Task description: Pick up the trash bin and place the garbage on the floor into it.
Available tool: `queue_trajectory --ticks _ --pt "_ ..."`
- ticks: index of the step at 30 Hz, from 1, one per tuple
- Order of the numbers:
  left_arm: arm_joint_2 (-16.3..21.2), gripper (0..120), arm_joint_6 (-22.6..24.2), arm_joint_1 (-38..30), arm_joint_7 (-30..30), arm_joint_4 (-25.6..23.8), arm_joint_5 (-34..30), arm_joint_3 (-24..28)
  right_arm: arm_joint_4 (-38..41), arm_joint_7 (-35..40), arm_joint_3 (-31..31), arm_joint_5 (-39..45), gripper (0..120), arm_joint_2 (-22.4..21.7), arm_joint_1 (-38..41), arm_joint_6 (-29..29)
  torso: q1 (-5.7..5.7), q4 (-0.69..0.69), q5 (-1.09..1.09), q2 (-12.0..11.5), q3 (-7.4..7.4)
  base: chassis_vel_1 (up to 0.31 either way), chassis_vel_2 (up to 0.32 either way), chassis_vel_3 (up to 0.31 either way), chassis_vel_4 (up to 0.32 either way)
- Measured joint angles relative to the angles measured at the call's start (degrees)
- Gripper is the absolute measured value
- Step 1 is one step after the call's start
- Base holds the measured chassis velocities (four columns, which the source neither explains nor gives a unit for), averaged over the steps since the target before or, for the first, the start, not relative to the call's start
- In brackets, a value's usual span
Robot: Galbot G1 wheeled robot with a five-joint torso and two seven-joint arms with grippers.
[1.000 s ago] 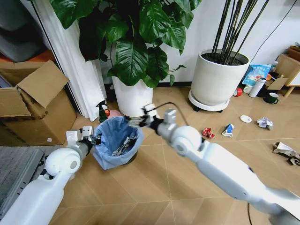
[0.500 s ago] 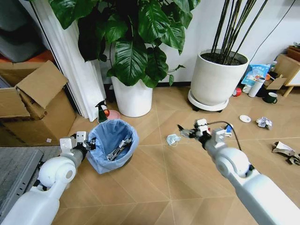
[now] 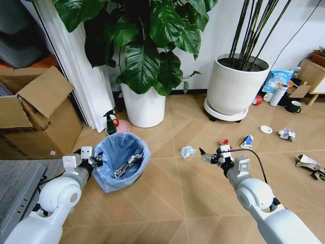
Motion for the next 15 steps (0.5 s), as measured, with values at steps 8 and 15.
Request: queue_trajectory --ticks 8,15 --pt "0.22 0 -0.16 0.15 -0.07 -0.12 -0.03 0.02 -0.34 -0.01 -0.18 -0.7 100 0.35 -0.49 0.35 0.02 0.01 0.0 0.0 0.01 -0.151 0.156 0.168 -0.149" --pt "0.49 0 -0.17 0.08 0.02 -0.12 -0.15 0.09 -0.37 0.07 -0.66 -0.79 100 0.51 -0.5 0.33 0.02 0.01 -0.01 0.0 0.01 -0.161 0.154 0.155 -0.166"
